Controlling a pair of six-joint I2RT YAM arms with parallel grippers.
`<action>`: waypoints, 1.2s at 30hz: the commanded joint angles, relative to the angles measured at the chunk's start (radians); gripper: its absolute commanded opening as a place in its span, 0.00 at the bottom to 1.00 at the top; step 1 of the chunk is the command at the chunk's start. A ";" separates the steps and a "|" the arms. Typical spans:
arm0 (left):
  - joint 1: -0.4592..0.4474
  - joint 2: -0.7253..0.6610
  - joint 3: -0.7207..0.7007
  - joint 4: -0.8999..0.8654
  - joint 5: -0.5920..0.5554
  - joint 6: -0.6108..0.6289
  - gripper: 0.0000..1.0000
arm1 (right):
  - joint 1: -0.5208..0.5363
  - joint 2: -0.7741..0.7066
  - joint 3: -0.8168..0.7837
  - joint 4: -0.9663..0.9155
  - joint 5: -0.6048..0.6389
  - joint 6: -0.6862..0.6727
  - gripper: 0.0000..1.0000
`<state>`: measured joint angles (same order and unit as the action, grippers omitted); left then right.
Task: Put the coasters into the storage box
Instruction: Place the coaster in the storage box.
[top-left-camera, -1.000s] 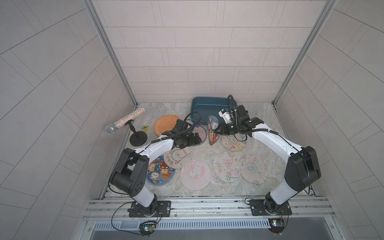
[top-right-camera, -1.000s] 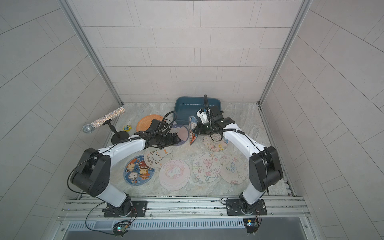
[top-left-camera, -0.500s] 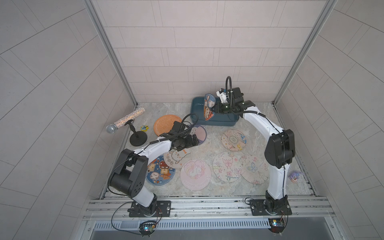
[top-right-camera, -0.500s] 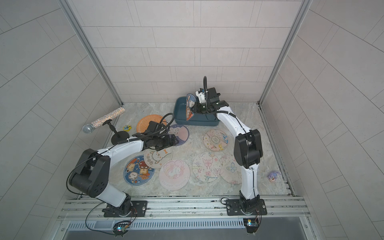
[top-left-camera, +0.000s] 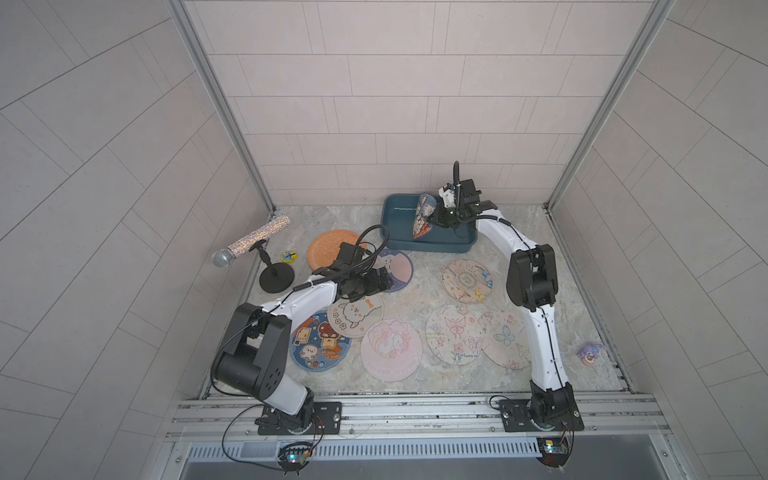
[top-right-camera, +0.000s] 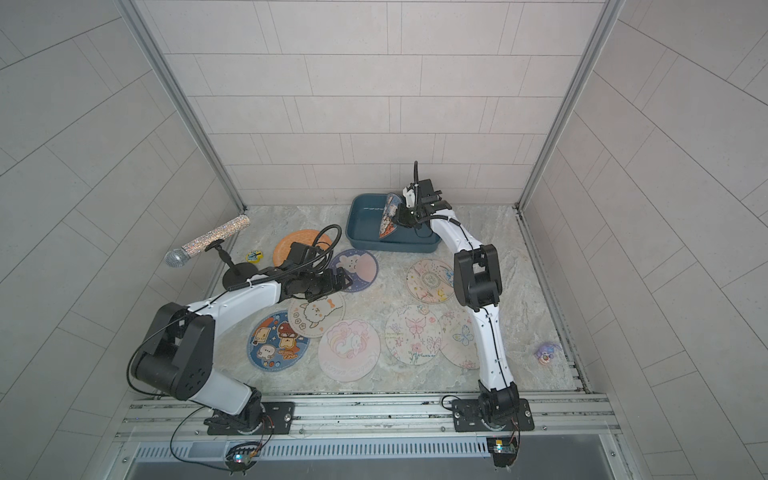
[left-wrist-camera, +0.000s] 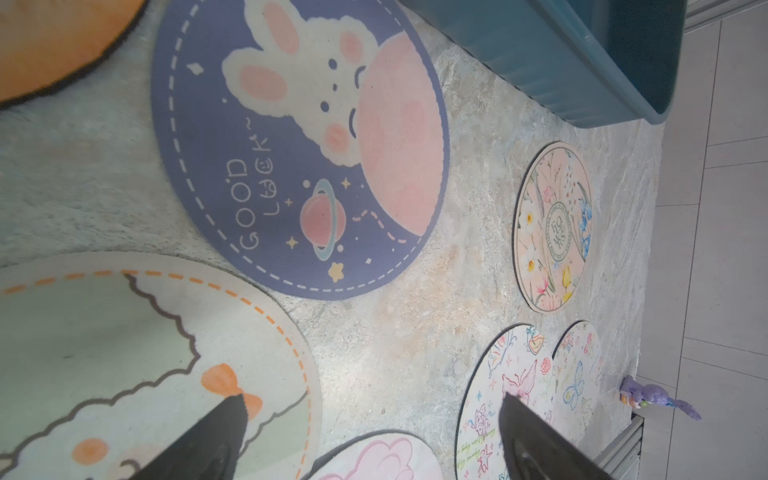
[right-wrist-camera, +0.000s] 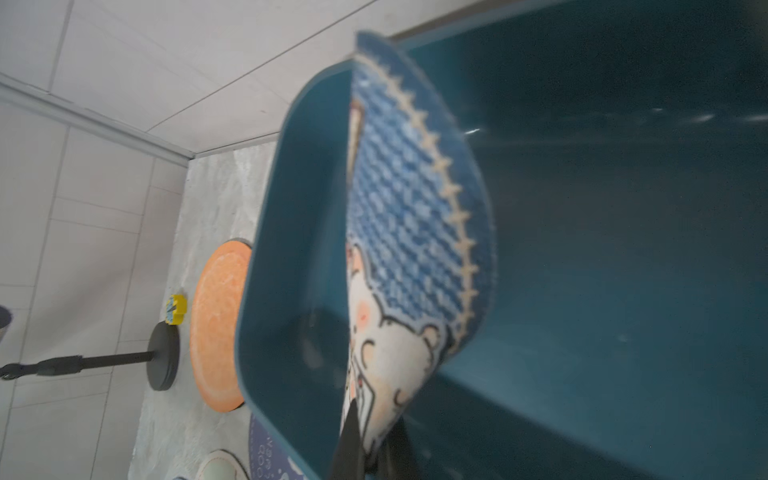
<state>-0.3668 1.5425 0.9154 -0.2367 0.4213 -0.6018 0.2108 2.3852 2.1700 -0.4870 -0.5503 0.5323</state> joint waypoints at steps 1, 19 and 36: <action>0.002 -0.026 -0.003 -0.001 -0.012 0.010 1.00 | -0.021 0.036 0.079 -0.119 0.082 -0.033 0.00; 0.008 0.004 0.033 -0.048 -0.057 0.036 1.00 | -0.039 0.060 0.281 -0.412 0.295 -0.215 0.60; 0.096 0.206 0.271 -0.169 -0.206 0.131 0.99 | 0.029 -0.358 -0.315 -0.150 0.061 -0.148 0.74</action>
<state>-0.2806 1.7130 1.1450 -0.3477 0.2798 -0.5152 0.2260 2.0995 1.9675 -0.7479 -0.4160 0.3370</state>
